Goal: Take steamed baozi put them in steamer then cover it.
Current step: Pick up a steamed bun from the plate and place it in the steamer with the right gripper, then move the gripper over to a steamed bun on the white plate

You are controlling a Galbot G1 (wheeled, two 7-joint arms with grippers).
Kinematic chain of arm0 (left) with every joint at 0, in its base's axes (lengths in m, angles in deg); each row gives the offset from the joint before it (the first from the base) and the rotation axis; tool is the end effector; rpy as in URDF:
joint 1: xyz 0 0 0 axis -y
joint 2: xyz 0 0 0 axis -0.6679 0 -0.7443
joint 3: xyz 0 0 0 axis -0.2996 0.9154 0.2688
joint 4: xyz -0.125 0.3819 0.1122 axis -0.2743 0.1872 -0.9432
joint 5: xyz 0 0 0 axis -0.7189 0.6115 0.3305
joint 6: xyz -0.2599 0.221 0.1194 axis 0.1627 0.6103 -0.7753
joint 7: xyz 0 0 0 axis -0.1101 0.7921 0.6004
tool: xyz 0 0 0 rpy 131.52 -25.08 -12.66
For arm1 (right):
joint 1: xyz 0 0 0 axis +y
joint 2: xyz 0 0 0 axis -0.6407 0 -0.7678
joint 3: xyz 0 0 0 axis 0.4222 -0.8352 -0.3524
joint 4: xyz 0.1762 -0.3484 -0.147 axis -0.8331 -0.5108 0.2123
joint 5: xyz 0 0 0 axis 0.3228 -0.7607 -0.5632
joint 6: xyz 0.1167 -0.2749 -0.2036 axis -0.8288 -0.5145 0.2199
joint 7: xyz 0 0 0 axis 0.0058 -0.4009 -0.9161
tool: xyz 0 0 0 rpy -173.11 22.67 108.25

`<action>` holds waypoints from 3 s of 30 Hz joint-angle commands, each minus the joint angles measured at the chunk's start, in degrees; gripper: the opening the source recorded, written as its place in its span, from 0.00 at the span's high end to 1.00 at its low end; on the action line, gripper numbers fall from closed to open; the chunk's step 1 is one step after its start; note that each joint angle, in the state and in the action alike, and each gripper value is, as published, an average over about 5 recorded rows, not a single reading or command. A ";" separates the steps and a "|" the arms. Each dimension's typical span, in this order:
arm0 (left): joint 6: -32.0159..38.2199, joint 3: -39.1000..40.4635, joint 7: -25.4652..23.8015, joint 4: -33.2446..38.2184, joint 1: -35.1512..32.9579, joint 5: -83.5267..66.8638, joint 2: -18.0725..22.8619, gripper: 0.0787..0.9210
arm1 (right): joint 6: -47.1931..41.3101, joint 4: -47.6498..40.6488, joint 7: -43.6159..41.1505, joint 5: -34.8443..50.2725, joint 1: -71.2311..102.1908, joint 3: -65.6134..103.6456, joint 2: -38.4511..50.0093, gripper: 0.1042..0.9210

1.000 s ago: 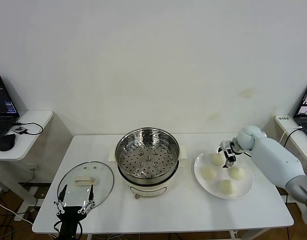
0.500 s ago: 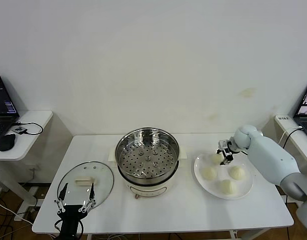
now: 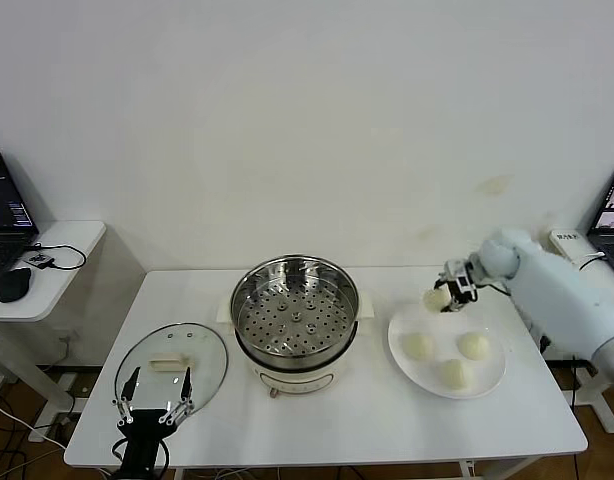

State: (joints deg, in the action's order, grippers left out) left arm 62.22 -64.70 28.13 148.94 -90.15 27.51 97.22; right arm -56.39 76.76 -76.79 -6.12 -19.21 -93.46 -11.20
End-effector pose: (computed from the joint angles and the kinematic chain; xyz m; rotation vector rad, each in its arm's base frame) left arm 0.0813 0.0821 -0.3828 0.0877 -3.1298 -0.1357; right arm 0.6217 -0.2013 -0.1265 1.2614 -1.5773 1.6087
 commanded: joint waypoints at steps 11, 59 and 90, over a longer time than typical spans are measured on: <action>0.15 -0.30 -0.16 -0.45 -0.51 -3.91 -0.16 0.12 | -0.21 8.72 1.39 20.01 -26.09 -18.88 -7.18 0.37; 0.67 -1.51 -0.74 -2.40 0.53 -2.86 0.45 0.12 | 33.09 -11.94 12.67 -17.69 -12.05 -25.75 -35.86 0.37; -5.73 -1.32 -0.19 0.88 0.68 -3.07 -1.48 0.12 | -11.64 22.97 3.07 18.52 -28.35 -27.94 -6.16 0.12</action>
State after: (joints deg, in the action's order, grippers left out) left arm 58.86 -65.99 27.85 149.46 -89.56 24.52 95.95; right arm -53.67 88.73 -71.77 2.42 -42.96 -120.49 -27.14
